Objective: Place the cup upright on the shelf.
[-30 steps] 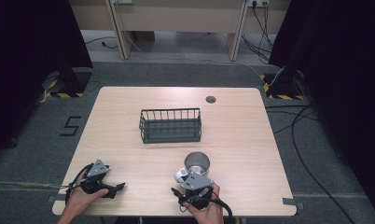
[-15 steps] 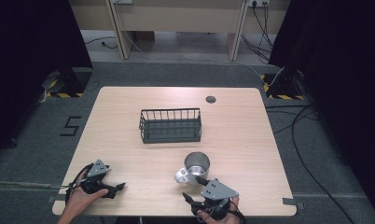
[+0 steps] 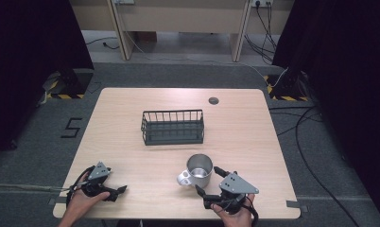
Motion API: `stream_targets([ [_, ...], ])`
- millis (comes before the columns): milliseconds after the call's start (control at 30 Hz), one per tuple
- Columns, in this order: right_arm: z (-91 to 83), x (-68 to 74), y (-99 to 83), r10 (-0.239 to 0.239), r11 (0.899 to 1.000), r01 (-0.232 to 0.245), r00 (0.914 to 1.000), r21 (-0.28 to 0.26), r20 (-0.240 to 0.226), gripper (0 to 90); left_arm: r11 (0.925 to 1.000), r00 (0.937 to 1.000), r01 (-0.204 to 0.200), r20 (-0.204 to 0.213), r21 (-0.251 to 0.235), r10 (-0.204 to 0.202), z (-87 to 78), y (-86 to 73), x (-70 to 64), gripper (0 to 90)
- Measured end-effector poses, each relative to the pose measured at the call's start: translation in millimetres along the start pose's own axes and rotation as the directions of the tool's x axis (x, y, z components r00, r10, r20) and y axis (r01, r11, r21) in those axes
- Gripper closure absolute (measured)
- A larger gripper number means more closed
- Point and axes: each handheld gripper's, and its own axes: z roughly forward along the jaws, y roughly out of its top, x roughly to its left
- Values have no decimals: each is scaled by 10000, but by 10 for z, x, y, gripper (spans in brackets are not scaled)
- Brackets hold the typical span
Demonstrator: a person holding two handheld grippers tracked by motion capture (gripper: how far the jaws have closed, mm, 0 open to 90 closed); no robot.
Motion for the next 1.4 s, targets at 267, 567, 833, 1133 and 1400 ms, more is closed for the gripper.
stream_targets([
  [267, 149, -104, 2, 115, 9999, -114, 9999, -105, 103, 151, 10000, 10000, 12, -9, 3, -12, -2, -2, -3, 0],
  [567, 302, -181, -21, 333, 9989, -326, 9993, -324, 192, 136, 10000, 10000, 13, -12, 2, -13, -2, -2, -3, 0],
  [833, 407, -212, -39, 350, 9985, -351, 9994, -422, -34, 77, 10000, 10000, 17, -11, 0, -17, -3, -3, -4, 0],
  [1133, 588, -220, -45, 460, 9975, -466, 9989, -531, -125, 40, 10000, 10000, 15, -8, 2, -15, -4, -4, -5, 0],
  [1400, 675, -242, -64, 674, 9955, -693, 9972, -645, -311, 47, 10000, 10000, 15, 1, 7, -15, -5, -4, -5, 0],
])
